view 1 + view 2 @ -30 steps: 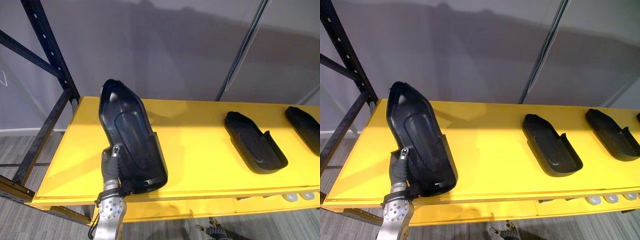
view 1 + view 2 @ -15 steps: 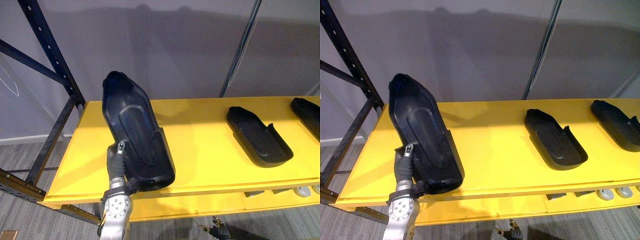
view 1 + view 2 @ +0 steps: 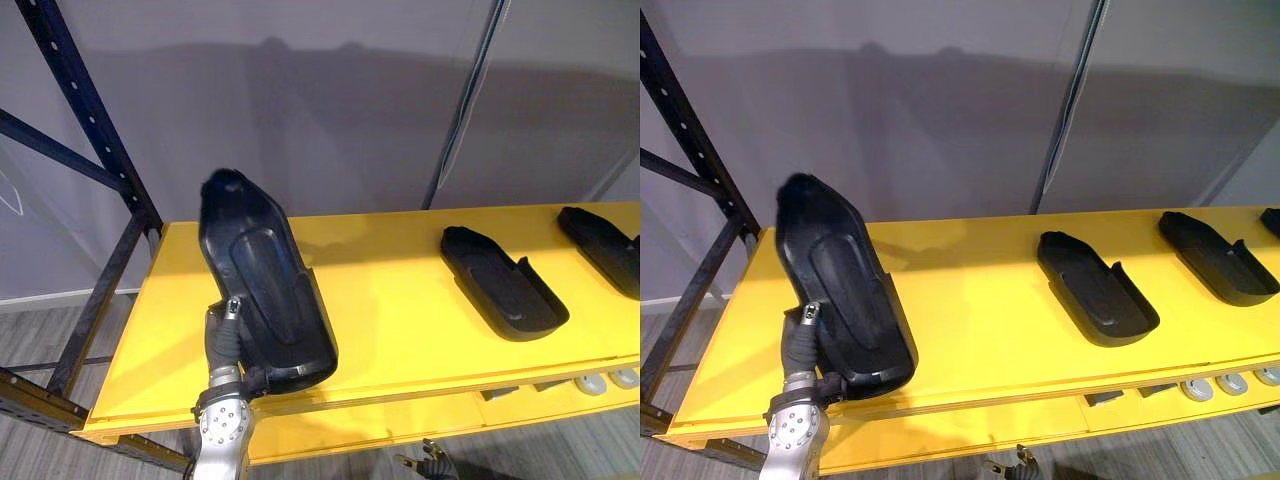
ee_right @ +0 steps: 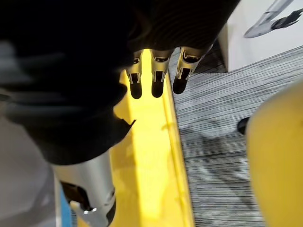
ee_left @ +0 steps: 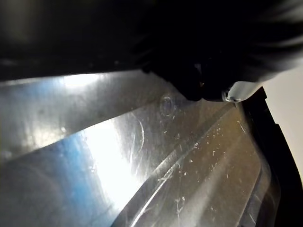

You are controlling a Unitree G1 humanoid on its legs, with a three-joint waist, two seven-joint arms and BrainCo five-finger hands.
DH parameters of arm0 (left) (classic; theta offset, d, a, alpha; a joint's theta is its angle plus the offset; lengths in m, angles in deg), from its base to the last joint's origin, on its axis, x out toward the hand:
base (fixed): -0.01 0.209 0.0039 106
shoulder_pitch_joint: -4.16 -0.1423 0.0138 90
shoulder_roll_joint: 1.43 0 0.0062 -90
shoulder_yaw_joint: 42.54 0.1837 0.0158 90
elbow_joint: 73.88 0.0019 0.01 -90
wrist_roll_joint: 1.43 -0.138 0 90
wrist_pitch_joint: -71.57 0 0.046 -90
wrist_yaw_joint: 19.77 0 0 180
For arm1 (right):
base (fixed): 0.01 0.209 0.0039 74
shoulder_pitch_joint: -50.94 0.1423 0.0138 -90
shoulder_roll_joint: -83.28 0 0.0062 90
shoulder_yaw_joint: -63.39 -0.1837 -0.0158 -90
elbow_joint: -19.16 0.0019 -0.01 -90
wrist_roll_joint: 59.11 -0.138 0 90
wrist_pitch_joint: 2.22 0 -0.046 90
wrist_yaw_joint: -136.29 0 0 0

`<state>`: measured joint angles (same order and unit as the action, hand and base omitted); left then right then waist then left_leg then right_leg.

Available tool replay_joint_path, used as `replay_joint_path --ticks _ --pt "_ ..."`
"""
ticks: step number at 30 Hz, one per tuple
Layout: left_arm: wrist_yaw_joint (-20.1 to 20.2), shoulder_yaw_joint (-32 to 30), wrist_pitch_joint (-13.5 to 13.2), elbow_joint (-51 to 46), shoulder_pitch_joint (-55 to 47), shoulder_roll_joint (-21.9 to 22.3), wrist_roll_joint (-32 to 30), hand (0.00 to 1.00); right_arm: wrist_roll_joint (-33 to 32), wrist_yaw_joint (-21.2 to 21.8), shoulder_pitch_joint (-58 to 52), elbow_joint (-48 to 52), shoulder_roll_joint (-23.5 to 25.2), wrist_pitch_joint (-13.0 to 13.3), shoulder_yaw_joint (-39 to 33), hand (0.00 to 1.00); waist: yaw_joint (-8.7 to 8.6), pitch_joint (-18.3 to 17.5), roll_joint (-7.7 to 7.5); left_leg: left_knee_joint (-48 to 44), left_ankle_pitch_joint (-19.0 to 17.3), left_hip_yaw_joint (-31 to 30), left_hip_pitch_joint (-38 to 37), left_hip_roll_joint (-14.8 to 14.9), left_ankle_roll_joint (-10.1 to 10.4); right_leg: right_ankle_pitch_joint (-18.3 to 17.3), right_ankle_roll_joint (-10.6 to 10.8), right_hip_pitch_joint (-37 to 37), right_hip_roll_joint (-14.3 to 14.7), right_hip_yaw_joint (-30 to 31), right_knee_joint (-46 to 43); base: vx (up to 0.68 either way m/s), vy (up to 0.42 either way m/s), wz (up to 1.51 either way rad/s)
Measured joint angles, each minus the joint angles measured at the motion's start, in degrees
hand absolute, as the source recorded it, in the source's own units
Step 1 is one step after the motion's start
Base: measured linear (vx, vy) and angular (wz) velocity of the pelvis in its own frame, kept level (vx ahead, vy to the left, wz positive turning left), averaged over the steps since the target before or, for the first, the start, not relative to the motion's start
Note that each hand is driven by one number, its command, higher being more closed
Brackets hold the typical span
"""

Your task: Walk over and take plastic housings, then place them on the shelf

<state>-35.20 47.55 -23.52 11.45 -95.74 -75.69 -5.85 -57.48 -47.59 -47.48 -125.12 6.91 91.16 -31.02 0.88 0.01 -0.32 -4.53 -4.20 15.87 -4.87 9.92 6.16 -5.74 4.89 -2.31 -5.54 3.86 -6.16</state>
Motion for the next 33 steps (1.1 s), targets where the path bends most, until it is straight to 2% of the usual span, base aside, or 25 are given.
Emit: replay_joint_path --ticks 2,6,12,17,20,27,28,33 --pt "0.1 -1.1 1.2 3.7 2.2 -0.9 -0.2 1.0 -0.2 0.5 0.4 -0.6 -0.7 -0.1 -0.1 0.0 -0.25 0.0 0.63 1.8 1.1 0.0 -0.4 0.0 0.1 1.0 0.0 -0.1 0.2 0.0 1.2 -0.15 -0.008 -0.05" --pt "0.2 -3.6 2.9 8.7 5.9 -2.9 -0.2 1.0 -0.1 0.9 1.0 -1.1 -0.9 -0.2 -0.1 0.0 -1.63 0.1 0.77 3.8 3.0 -0.9 -0.4 -0.5 0.0 2.9 0.0 0.2 0.1 -0.3 2.9 -0.21 0.003 0.03" --pt "-0.1 -6.3 4.7 14.7 10.0 -6.0 0.0 1.0 -0.1 1.2 1.1 -1.1 -0.8 -0.5 -0.2 0.0 -2.16 0.5 0.26 7.4 3.4 -3.7 -0.4 -2.4 -0.1 3.8 -0.2 0.4 -0.4 0.1 6.0 -0.16 0.037 -0.01" --pt "0.9 -6.5 6.5 19.6 14.9 -6.4 -0.2 1.0 -0.2 1.8 1.3 -1.2 -0.4 -0.8 -1.3 0.0 -2.43 0.4 -0.12 8.7 3.8 -5.4 -0.4 -2.9 -0.1 3.8 -0.2 0.7 -0.3 0.3 6.0 0.03 0.0 0.07" --pt "2.0 -6.5 7.6 23.4 18.9 -7.6 -0.8 1.0 -0.2 1.9 1.9 -1.5 -0.1 -1.0 -1.3 0.0 -3.46 0.4 -0.53 8.7 4.8 -6.3 -0.4 -2.9 -0.4 4.0 -0.1 0.6 0.0 0.3 5.9 0.1 -0.006 -0.03" --pt "2.3 -6.4 8.9 28.4 26.1 -9.5 -5.2 1.0 -0.2 2.9 2.4 -1.8 -0.1 -1.0 -1.3 0.0 -4.9 0.5 -1.23 8.7 4.6 -6.0 -0.7 -2.8 -0.6 4.2 -0.3 0.2 0.1 0.4 5.8 0.1 0.0 -0.03" --pt "2.3 -6.4 9.2 29.1 26.7 -9.5 -6.1 0.0 -0.1 3.0 2.4 -1.9 -0.1 -1.0 -1.3 0.0 -4.92 0.5 -1.24 8.5 4.2 -5.6 -1.0 -2.8 -0.9 4.2 -0.4 0.0 0.1 0.5 5.8 0.02 0.01 -0.12" --pt "2.3 -6.5 10.3 31.0 28.0 -9.6 -7.2 0.0 -0.1 3.0 2.5 -1.9 -0.1 -0.9 -1.2 0.0 -5.43 0.6 -1.54 6.9 2.2 -4.9 -1.5 -3.2 -1.4 4.2 -0.4 -0.7 -0.2 1.1 5.8 -0.02 0.029 -0.1"
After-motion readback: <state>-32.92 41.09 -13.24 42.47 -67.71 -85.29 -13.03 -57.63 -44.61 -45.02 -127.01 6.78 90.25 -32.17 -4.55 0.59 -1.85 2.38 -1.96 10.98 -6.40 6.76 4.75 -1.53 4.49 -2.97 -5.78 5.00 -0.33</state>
